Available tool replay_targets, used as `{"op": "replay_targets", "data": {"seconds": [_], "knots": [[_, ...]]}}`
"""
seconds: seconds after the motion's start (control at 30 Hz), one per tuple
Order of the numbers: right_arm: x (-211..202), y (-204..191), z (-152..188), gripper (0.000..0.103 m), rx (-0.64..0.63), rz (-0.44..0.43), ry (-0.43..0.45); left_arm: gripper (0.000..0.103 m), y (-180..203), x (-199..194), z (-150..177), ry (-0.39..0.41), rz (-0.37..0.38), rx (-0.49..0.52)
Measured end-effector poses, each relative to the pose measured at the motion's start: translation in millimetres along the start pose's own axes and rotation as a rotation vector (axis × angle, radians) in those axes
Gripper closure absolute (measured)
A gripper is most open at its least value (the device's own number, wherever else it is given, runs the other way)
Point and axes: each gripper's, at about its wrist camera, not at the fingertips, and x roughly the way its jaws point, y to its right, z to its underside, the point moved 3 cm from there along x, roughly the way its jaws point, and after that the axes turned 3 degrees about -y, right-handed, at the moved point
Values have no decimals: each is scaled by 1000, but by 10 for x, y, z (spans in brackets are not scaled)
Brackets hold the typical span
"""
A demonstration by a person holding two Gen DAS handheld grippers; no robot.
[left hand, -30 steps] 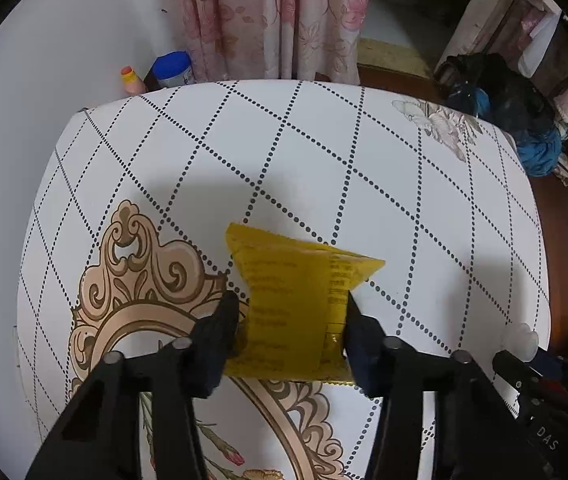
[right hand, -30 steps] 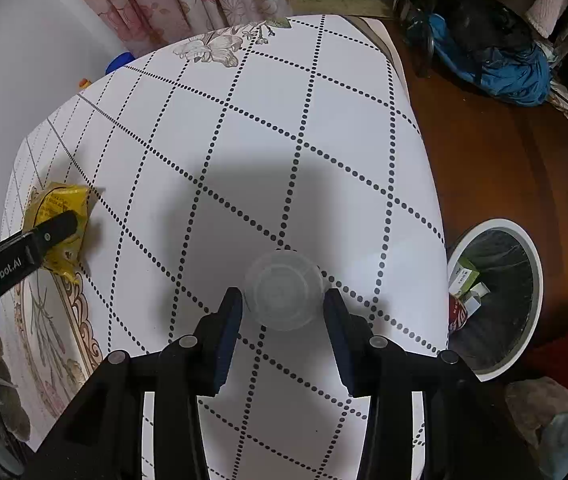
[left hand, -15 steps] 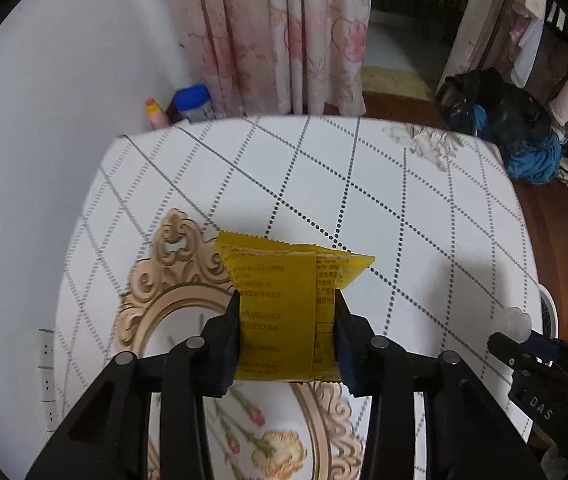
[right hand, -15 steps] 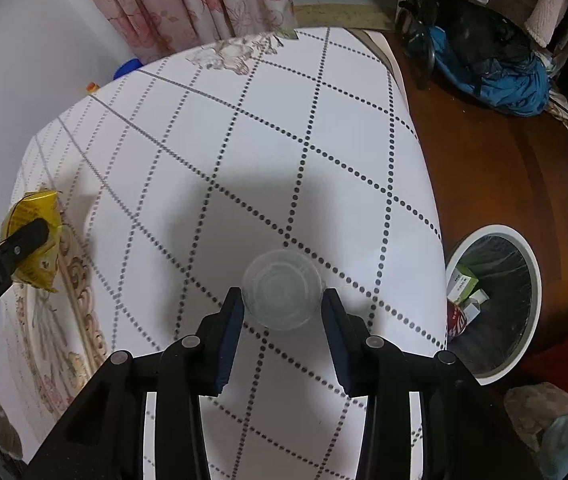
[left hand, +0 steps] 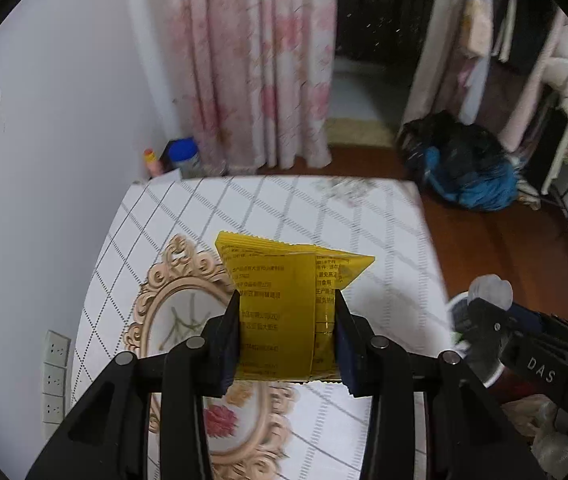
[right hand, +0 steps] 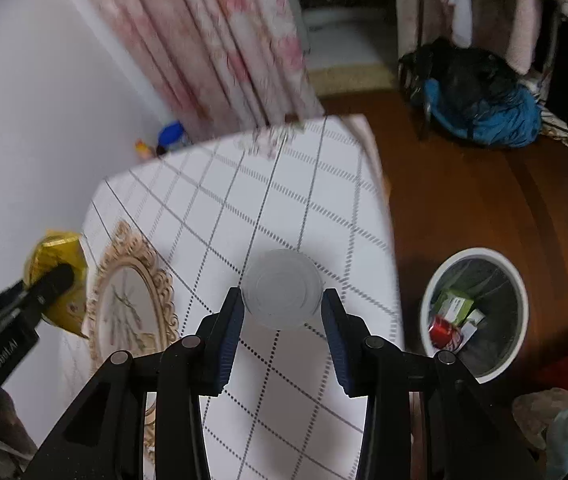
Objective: Collect trash
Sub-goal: 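Carry the wrapper and lid over the wastebasket and open both tools to drop them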
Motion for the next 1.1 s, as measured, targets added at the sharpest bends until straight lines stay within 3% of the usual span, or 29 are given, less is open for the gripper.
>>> {"op": "replay_targets", "data": {"seconds": [0.27,0.47,0.57,0.8,1.1], "knots": [[-832,749,53,61,94,-1,123,67,850,-458,-63,78,106,104],[-1009,1709,257,61,211,74,138,67,1697,-212,-10,19,203,182],[-876,2198,385,61,279,107,106,67,2130,104,59,-48,246,220],[-146,3220,729,61,421,145,-39,67,2875,1232,283,-311,333,256],[964,3868,997,61,503,132,-208,66,3380,2135,500,-480,284,311]]}}
